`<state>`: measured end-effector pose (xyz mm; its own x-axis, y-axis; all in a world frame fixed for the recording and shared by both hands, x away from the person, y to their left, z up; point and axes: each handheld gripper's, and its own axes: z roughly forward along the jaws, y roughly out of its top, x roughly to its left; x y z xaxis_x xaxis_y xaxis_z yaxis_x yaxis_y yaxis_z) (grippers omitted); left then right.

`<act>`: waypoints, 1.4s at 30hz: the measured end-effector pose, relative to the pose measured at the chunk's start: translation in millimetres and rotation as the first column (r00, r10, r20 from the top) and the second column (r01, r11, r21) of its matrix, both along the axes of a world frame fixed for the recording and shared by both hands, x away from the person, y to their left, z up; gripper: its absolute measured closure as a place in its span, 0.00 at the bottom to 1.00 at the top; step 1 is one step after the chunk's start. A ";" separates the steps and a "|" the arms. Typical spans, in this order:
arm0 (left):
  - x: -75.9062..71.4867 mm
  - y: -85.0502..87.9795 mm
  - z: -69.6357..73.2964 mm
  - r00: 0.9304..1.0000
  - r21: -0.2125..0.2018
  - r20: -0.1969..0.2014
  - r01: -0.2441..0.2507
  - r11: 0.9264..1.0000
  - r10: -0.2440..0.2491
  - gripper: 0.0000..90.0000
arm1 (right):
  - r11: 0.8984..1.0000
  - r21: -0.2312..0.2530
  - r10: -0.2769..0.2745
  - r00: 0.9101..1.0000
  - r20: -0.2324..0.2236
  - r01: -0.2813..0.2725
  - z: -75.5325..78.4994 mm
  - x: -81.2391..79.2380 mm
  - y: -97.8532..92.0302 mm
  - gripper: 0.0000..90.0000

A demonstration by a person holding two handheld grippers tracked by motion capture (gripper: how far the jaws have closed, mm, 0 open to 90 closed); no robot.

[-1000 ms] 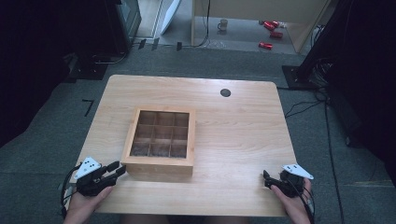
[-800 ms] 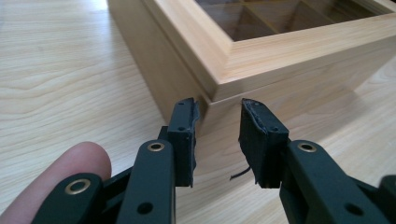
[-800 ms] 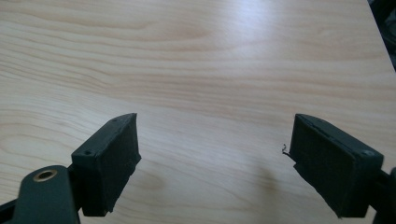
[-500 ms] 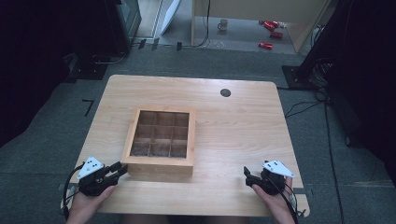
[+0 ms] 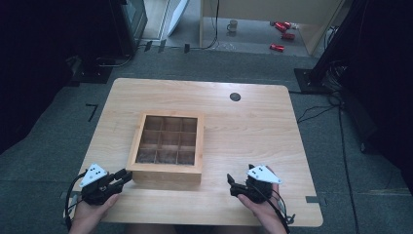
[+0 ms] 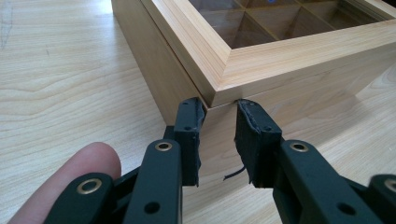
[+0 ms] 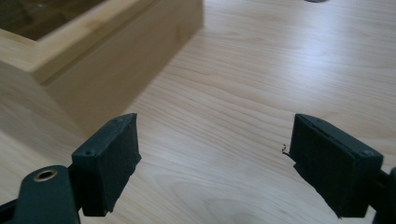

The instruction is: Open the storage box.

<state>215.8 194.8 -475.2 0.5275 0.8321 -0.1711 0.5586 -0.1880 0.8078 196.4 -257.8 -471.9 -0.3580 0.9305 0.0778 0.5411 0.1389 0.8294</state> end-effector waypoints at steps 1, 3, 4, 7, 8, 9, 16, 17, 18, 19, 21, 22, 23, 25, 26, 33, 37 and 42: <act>-0.2 -0.3 0.1 1.000 0.001 0.000 -0.001 1.000 0.001 0.79 | 1.000 0.002 0.014 1.000 0.002 -0.014 1.1 0.3 5.6 0.18; -0.3 -0.7 0.1 1.000 -0.001 -0.001 0.007 1.000 -0.007 0.80 | 0.999 0.005 0.051 0.999 0.006 -0.051 2.8 2.3 23.5 0.18; -0.4 -1.0 0.1 1.000 -0.001 -0.001 0.012 1.000 -0.012 0.80 | 0.999 0.005 0.051 0.999 0.006 -0.051 2.8 2.3 23.5 0.18; -0.4 -2.9 0.1 1.000 -0.001 -0.001 0.014 1.000 -0.014 0.79 | 0.997 0.006 0.080 0.997 0.004 -0.080 1.7 5.5 39.5 0.18; -0.4 -3.1 0.1 1.000 -0.002 -0.002 0.013 1.000 -0.013 0.79 | 0.996 0.008 0.085 0.996 0.002 -0.085 1.0 6.3 43.3 0.18; -0.3 -3.0 0.0 1.000 -0.004 -0.003 0.013 1.000 -0.013 0.79 | 0.996 0.008 0.092 0.996 0.000 -0.092 0.3 7.0 46.9 0.18; -0.2 -2.9 0.2 1.000 -0.006 -0.006 0.012 1.000 -0.012 0.79 | 0.993 0.010 0.122 0.993 -0.009 -0.122 -4.7 10.7 66.2 0.20; -0.1 -3.0 0.4 1.000 -0.007 -0.004 0.010 1.000 -0.010 0.79 | 0.992 0.014 0.122 0.992 -0.011 -0.122 -6.2 12.0 71.2 0.23; -0.1 -3.0 0.4 1.000 -0.007 -0.004 0.010 1.000 -0.010 0.79 | 0.992 0.014 0.122 0.992 -0.011 -0.122 -6.2 12.0 71.2 0.23; -0.2 -3.2 0.6 1.000 -0.006 -0.002 0.009 1.000 -0.009 0.79 | 0.992 0.020 0.124 0.992 -0.011 -0.123 -7.4 13.3 75.0 0.25; -0.4 -3.9 0.9 1.000 -0.004 0.003 0.006 1.000 -0.006 0.79 | 0.992 0.024 0.124 0.992 -0.011 -0.123 -8.4 14.6 77.6 0.27; -0.3 -3.9 0.9 1.000 -0.004 0.003 0.006 1.000 -0.006 0.79 | 0.992 0.024 0.124 0.992 -0.011 -0.123 -8.4 14.6 77.6 0.27; -0.3 -3.7 1.0 1.000 -0.005 0.003 0.006 1.000 -0.006 0.79 | 0.992 0.024 0.124 0.992 -0.010 -0.124 -8.9 15.1 78.2 0.26; -0.4 -3.5 1.6 1.000 -0.007 0.006 0.007 1.000 -0.007 0.79 | 0.991 0.030 0.129 0.992 -0.011 -0.129 -9.2 15.8 80.1 0.27; -0.6 -3.5 2.0 1.000 -0.010 0.009 0.006 1.000 -0.006 0.79 | 0.991 0.029 0.131 0.991 -0.009 -0.131 -9.1 15.9 81.0 0.27; -0.9 -3.9 4.5 1.000 -0.015 0.018 0.004 1.000 -0.004 0.79 | 0.992 0.046 0.119 0.993 0.013 -0.120 -7.7 16.2 84.9 0.28; -0.5 -4.3 4.3 1.000 -0.018 0.018 0.002 1.000 -0.001 0.78 | 0.991 0.044 0.122 0.992 0.018 -0.123 -7.5 16.5 86.9 0.27; -0.2 -3.8 4.3 1.000 -0.032 0.021 0.003 0.999 -0.002 0.78 | 0.992 0.038 0.119 0.993 0.026 -0.120 -6.3 16.0 87.5 0.27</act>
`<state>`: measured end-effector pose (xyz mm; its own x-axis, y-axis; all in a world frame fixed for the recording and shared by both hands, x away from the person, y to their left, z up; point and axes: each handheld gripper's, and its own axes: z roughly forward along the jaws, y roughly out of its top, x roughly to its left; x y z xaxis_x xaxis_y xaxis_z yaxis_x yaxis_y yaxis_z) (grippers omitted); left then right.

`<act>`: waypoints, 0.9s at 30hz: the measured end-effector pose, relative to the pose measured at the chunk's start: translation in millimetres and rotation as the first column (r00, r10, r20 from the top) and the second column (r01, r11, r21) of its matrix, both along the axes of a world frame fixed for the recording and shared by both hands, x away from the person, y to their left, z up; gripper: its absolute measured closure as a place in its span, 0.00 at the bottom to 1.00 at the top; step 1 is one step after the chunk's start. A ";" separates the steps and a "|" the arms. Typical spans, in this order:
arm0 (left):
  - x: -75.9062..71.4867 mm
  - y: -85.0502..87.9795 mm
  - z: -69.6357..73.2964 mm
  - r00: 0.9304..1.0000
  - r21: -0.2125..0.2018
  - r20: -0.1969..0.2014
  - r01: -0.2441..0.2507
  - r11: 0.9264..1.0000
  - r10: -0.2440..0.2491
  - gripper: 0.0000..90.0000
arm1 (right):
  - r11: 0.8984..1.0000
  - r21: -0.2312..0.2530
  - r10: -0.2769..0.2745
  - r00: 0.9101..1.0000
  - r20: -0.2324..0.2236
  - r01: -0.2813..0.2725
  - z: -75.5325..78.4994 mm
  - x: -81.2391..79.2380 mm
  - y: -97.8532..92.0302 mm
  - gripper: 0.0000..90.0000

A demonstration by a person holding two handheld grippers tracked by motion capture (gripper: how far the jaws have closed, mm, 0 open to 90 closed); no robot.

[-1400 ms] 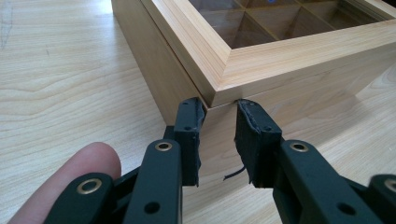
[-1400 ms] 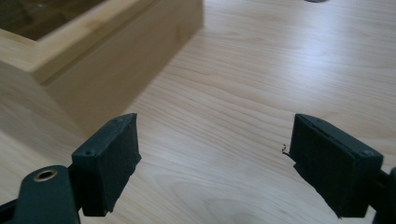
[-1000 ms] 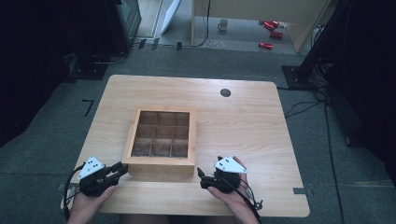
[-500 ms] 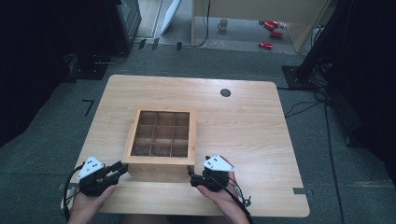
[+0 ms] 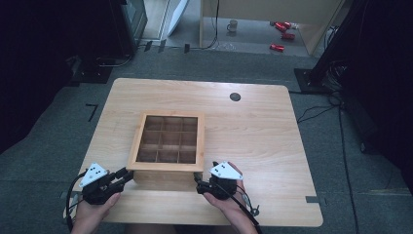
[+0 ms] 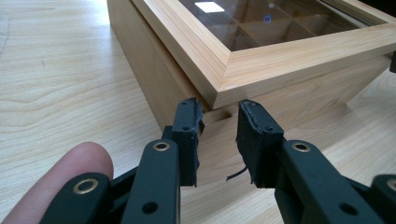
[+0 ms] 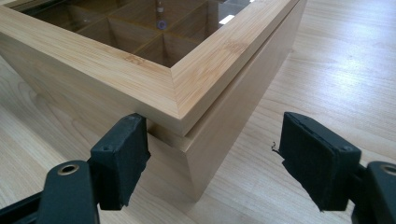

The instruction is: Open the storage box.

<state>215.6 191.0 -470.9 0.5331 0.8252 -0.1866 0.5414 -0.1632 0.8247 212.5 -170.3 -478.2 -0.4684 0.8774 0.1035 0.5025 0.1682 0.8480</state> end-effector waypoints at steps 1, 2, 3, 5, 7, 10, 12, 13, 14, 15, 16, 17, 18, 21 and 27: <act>0.2 0.1 -0.2 1.000 -0.001 -0.001 0.002 1.000 -0.002 0.77 | 1.000 -0.003 0.000 1.000 0.001 0.000 0.2 -0.1 0.1 0.27; 0.4 0.3 -0.8 1.000 -0.003 -0.003 0.007 1.000 -0.007 0.75 | 1.000 -0.014 0.003 1.000 0.004 -0.003 0.3 0.1 0.6 0.27; 0.5 0.6 -1.3 1.000 -0.007 -0.004 0.010 1.000 -0.010 0.73 | 1.000 -0.020 0.006 1.000 0.003 -0.006 0.5 0.3 0.7 0.27; 0.6 1.5 -2.8 1.000 -0.014 -0.004 0.019 1.000 -0.019 0.71 | 0.999 -0.036 0.011 1.000 0.001 -0.011 1.5 0.3 1.6 0.27; 1.0 3.0 -4.8 1.000 -0.013 -0.010 0.020 1.000 -0.020 0.70 | 0.999 -0.044 0.014 1.000 0.007 -0.013 2.4 0.4 1.8 0.27; 1.7 6.2 -7.7 1.000 -0.014 -0.018 0.021 1.000 -0.021 0.67 | 0.999 -0.044 0.019 1.000 0.013 -0.018 5.4 0.8 1.5 0.27; 1.9 8.4 -9.3 0.999 -0.005 -0.020 0.028 1.000 -0.028 0.65 | 0.998 -0.050 0.025 0.999 0.021 -0.024 8.6 1.2 1.1 0.27; 1.8 9.3 -9.9 0.999 -0.003 -0.020 0.029 1.000 -0.029 0.65 | 0.998 -0.050 0.025 0.999 0.021 -0.024 8.6 1.2 1.1 0.27; 1.8 11.2 -10.7 0.999 0.001 -0.019 0.029 1.000 -0.029 0.64 | 0.998 -0.050 0.026 0.999 0.023 -0.025 9.7 1.3 1.0 0.27; 1.8 12.8 -11.5 1.000 0.006 -0.016 0.025 1.000 -0.025 0.61 | 0.998 -0.049 0.027 0.999 0.031 -0.026 13.7 1.4 0.8 0.27; 1.7 16.1 -13.9 1.000 0.031 -0.008 0.019 0.999 -0.019 0.60 | 0.998 -0.051 0.030 0.999 0.036 -0.028 15.6 1.6 0.5 0.27; 1.7 16.1 -13.9 1.000 0.031 -0.008 0.019 0.999 -0.019 0.59 | 0.998 -0.048 0.029 0.999 0.039 -0.027 17.7 1.7 0.5 0.27; 1.3 17.1 -15.7 1.000 0.049 -0.007 0.019 0.999 -0.018 0.57 | 0.998 -0.048 0.031 0.999 0.044 -0.029 19.8 1.9 0.2 0.27; 0.7 19.8 -23.3 1.000 0.114 -0.013 0.020 0.993 -0.019 0.50 | 0.998 -0.046 0.033 0.998 0.059 -0.030 26.7 2.8 -0.5 0.26; 4.6 25.9 -30.5 0.997 0.173 -0.049 -0.044 0.984 0.054 0.36 | 0.998 -0.046 0.038 0.996 0.082 -0.034 39.7 5.9 -1.6 0.25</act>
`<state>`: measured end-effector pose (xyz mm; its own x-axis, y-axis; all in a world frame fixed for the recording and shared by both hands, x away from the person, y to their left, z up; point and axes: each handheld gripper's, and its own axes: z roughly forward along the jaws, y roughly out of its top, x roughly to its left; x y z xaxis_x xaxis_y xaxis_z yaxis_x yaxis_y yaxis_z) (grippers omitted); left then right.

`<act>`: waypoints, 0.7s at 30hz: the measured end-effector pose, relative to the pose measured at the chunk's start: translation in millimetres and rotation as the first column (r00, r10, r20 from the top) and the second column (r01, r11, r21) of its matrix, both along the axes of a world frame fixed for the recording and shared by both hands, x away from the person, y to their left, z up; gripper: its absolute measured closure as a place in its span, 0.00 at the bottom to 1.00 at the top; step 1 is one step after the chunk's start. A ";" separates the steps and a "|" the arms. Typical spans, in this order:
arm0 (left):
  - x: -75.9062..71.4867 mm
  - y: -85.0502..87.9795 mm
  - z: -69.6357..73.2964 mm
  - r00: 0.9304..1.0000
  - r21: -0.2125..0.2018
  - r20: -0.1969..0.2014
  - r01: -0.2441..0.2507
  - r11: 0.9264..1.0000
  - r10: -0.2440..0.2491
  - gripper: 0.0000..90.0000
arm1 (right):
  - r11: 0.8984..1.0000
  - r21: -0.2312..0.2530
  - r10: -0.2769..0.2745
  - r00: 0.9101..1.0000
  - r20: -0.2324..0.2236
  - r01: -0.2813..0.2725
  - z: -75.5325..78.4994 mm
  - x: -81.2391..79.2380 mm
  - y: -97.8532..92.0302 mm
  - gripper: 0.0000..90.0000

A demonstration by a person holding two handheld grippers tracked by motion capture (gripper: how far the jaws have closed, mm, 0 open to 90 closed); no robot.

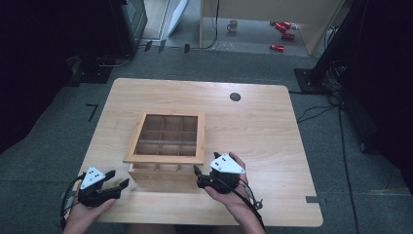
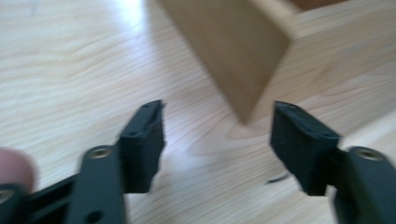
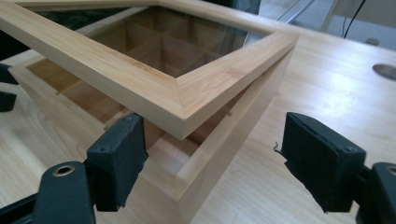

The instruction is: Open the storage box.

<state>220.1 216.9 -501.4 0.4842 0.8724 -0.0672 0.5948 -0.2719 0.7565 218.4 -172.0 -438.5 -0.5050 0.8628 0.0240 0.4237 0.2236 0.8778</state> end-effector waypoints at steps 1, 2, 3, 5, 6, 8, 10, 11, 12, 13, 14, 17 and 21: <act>0.6 2.2 -1.1 1.000 0.012 -0.003 -0.018 1.000 0.018 0.36 | 1.000 -0.002 0.001 1.000 0.006 -0.001 3.2 0.7 -0.1 0.25; 1.2 4.3 -2.4 0.999 0.016 -0.008 -0.033 0.999 0.033 0.34 | 1.000 -0.006 0.002 1.000 0.021 -0.002 10.1 2.5 -0.4 0.25; 1.8 6.5 -3.6 0.999 0.024 -0.012 -0.046 0.999 0.046 0.34 | 1.000 -0.006 0.002 1.000 0.021 -0.002 10.1 2.5 -0.4 0.25; 3.1 8.9 -6.3 0.997 0.040 -0.017 -0.076 0.996 0.077 0.34 | 1.000 -0.005 0.003 0.999 0.034 -0.003 17.4 4.6 -0.9 0.25; 3.9 9.8 -7.1 0.996 0.043 -0.023 -0.085 0.995 0.086 0.34 | 1.000 -0.002 0.004 0.999 0.048 -0.004 24.7 7.6 -2.0 0.25; 5.2 9.8 -9.0 0.994 0.058 -0.026 -0.109 0.992 0.110 0.34 | 1.000 0.003 0.001 0.998 0.064 -0.002 33.0 12.0 -3.4 0.25; 6.8 8.2 -12.0 0.991 0.082 -0.036 -0.128 0.988 0.132 0.34 | 1.000 0.005 0.001 0.998 0.068 -0.001 35.8 13.6 -3.9 0.25; 6.7 7.1 -13.0 0.990 0.091 -0.025 -0.134 0.987 0.137 0.34 | 1.000 0.005 -0.001 0.997 0.076 0.000 40.7 16.4 -4.7 0.24; 6.7 6.3 -13.3 0.990 0.097 -0.021 -0.136 0.986 0.138 0.33 | 1.000 0.009 -0.002 0.996 0.089 0.002 47.2 20.7 -5.8 0.24; 6.8 5.4 -13.7 0.990 0.099 -0.018 -0.138 0.985 0.141 0.33 | 1.000 0.009 -0.002 0.996 0.089 0.002 47.2 20.7 -5.8 0.24; 7.0 4.8 -14.6 0.989 0.094 -0.012 -0.143 0.985 0.145 0.33 | 1.000 0.019 -0.004 0.995 0.102 0.002 54.1 25.8 -6.9 0.24; 7.1 4.5 -15.1 0.989 0.092 -0.007 -0.146 0.985 0.147 0.33 | 1.000 0.029 -0.008 0.994 0.107 0.005 60.3 32.1 -8.0 0.24; 7.2 4.5 -15.3 0.989 0.090 -0.005 -0.147 0.985 0.148 0.33 | 0.999 0.028 -0.025 0.993 0.114 0.022 71.8 47.1 -9.6 0.24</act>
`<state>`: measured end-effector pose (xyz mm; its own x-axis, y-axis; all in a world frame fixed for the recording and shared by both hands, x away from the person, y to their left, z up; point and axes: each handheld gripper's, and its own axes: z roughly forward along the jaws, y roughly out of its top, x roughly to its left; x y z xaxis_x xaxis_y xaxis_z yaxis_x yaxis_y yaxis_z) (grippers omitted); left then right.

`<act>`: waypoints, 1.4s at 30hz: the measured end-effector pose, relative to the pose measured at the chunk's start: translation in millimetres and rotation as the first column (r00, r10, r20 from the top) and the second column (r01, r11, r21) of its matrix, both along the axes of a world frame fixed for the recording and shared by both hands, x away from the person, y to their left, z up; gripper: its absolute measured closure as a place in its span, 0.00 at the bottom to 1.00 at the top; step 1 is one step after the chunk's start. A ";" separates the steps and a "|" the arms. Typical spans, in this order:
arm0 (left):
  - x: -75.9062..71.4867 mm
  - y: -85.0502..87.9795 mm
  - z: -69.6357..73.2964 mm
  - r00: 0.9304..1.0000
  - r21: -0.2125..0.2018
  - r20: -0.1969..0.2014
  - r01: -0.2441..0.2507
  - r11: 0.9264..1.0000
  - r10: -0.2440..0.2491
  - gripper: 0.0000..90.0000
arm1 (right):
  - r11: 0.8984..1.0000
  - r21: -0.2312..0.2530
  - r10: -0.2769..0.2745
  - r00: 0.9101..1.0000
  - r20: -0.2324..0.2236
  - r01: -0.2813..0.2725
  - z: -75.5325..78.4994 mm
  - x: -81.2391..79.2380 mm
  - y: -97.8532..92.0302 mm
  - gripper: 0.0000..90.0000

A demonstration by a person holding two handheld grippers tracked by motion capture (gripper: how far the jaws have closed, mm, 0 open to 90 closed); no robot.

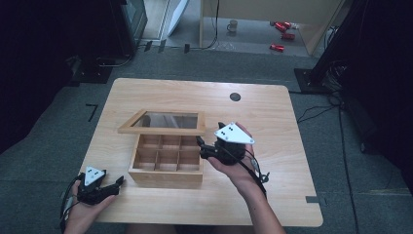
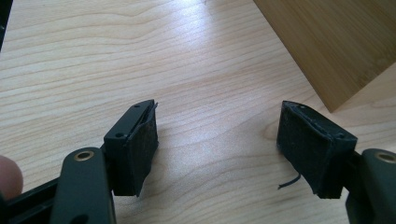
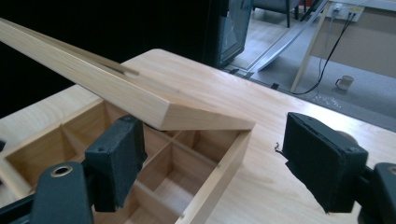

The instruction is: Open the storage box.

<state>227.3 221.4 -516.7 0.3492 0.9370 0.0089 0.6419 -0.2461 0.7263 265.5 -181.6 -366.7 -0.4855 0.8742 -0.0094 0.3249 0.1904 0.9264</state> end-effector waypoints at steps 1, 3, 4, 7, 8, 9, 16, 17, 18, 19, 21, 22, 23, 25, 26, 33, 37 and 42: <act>0.1 -0.1 0.0 1.000 0.001 0.000 -0.001 1.000 0.001 0.33 | 1.000 0.001 0.000 1.000 0.002 0.000 2.1 3.1 0.0 0.24; 0.1 -0.4 0.0 1.000 0.001 0.001 -0.001 1.000 0.001 0.33 | 1.000 0.002 -0.002 1.000 0.011 0.002 4.9 9.2 -0.3 0.24; 0.1 -0.5 0.1 1.000 0.001 0.000 -0.002 1.000 0.002 0.33 | 1.000 0.004 -0.004 1.000 0.012 0.004 5.6 12.7 -0.9 0.24; 0.2 -0.2 0.3 1.000 0.001 -0.001 0.001 1.000 -0.001 0.33 | 0.999 0.050 0.007 1.000 0.013 -0.007 7.3 22.8 -4.4 0.24; 0.4 -0.1 0.2 1.000 0.000 -0.001 0.001 1.000 -0.001 0.34 | 0.998 0.066 0.014 1.000 0.016 -0.015 7.7 26.0 -5.8 0.24; 0.5 -0.2 0.1 1.000 -0.001 0.001 0.001 1.000 -0.001 0.34 | 0.996 0.082 0.021 1.000 0.019 -0.023 8.3 29.2 -7.3 0.24; 0.4 -0.4 0.1 1.000 -0.003 0.002 -0.002 1.000 0.002 0.35 | 0.981 0.187 0.044 0.998 0.043 -0.052 10.7 50.1 -13.7 0.25; 0.4 -0.4 0.1 1.000 -0.003 0.002 -0.002 1.000 0.002 0.35 | 0.979 0.198 0.040 0.998 0.048 -0.049 11.2 52.4 -13.7 0.26; 0.4 -0.4 0.1 1.000 -0.003 0.002 -0.002 1.000 0.002 0.35 | 0.977 0.208 0.034 0.998 0.052 -0.044 11.7 54.2 -13.4 0.26; 0.4 -0.4 0.1 1.000 -0.003 0.003 -0.001 1.000 0.001 0.35 | 0.976 0.216 0.029 0.998 0.056 -0.041 12.2 55.9 -13.1 0.27; 0.4 -0.3 0.1 1.000 -0.003 0.002 -0.001 1.000 0.001 0.35 | 0.973 0.229 0.020 0.998 0.063 -0.034 12.8 59.4 -12.9 0.27; 0.4 -0.3 0.1 1.000 -0.003 0.002 -0.001 1.000 0.001 0.35 | 0.971 0.238 0.017 0.998 0.065 -0.032 13.0 61.0 -12.8 0.27; 0.4 -0.3 0.1 1.000 -0.004 0.003 -0.001 1.000 0.001 0.35 | 0.969 0.243 0.016 0.998 0.065 -0.032 13.2 62.4 -12.9 0.27; 0.4 -0.2 0.1 1.000 -0.005 0.003 -0.001 1.000 0.001 0.35 | 0.968 0.250 0.011 0.997 0.072 -0.029 13.6 65.2 -12.9 0.27; 0.4 -0.2 0.1 1.000 -0.006 0.002 -0.002 1.000 0.002 0.35 | 0.968 0.250 0.008 0.997 0.077 -0.027 13.8 66.1 -12.7 0.27; 0.4 0.0 0.1 1.000 -0.009 0.002 -0.002 1.000 0.002 0.35 | 0.966 0.258 -0.019 0.994 0.104 -0.009 13.8 70.9 -10.5 0.29; 0.4 0.1 0.2 1.000 -0.009 0.000 -0.001 1.000 0.001 0.35 | 0.979 0.198 -0.070 0.994 0.089 0.051 8.4 76.3 -6.7 0.32; 0.4 0.2 0.2 1.000 -0.009 0.001 0.000 1.000 0.000 0.35 | 0.976 0.209 -0.080 0.993 0.082 0.061 5.0 84.2 -6.4 0.34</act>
<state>227.7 221.6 -516.5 0.3488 0.9372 0.0008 0.6413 -0.2393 0.7290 349.7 -187.9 -361.7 -0.4278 0.8939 0.1338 0.2451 -0.0278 0.9691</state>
